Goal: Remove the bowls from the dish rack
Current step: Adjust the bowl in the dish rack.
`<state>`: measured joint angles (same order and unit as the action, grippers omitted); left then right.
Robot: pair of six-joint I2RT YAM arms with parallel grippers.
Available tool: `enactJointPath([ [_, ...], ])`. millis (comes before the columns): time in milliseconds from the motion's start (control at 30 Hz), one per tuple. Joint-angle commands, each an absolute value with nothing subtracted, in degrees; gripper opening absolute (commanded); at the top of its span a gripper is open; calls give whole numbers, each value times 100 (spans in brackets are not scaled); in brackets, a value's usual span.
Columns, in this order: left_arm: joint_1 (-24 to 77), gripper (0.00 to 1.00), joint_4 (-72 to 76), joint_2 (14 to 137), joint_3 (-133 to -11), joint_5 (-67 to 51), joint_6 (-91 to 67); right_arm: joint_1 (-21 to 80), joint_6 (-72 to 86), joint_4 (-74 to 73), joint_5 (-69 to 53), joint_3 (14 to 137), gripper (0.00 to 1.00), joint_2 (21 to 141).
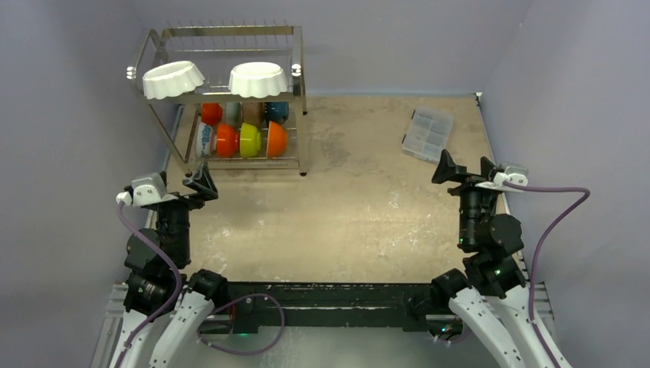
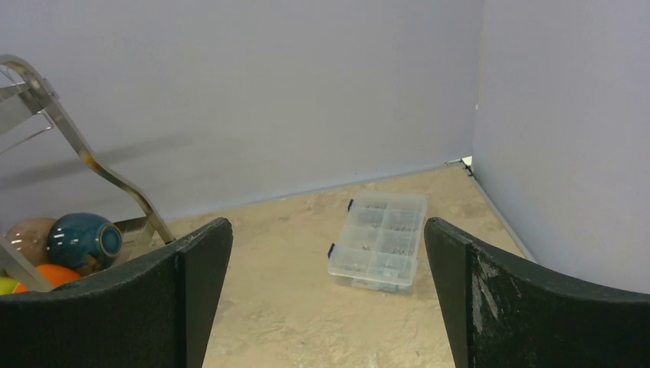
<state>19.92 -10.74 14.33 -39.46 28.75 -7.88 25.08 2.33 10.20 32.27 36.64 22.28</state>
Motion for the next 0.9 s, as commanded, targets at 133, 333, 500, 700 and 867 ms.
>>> enactJointPath([
  [133,1929,99,-870,1457,-3930,2657,-697,2532,27,1466,3205,3362,99,1838],
  [333,1916,99,-886,1631,-3878,2304,-725,2527,23,1537,3132,3247,99,1688],
  [500,1920,99,-981,2099,-4059,1524,-561,2534,64,1490,3034,3293,99,1681],
  [700,1929,99,-1830,2891,-5199,1277,-200,2532,118,1435,2744,3318,99,1561],
  [867,1925,99,-2077,3325,-5797,1042,242,2534,163,1425,2597,3300,99,1448],
])
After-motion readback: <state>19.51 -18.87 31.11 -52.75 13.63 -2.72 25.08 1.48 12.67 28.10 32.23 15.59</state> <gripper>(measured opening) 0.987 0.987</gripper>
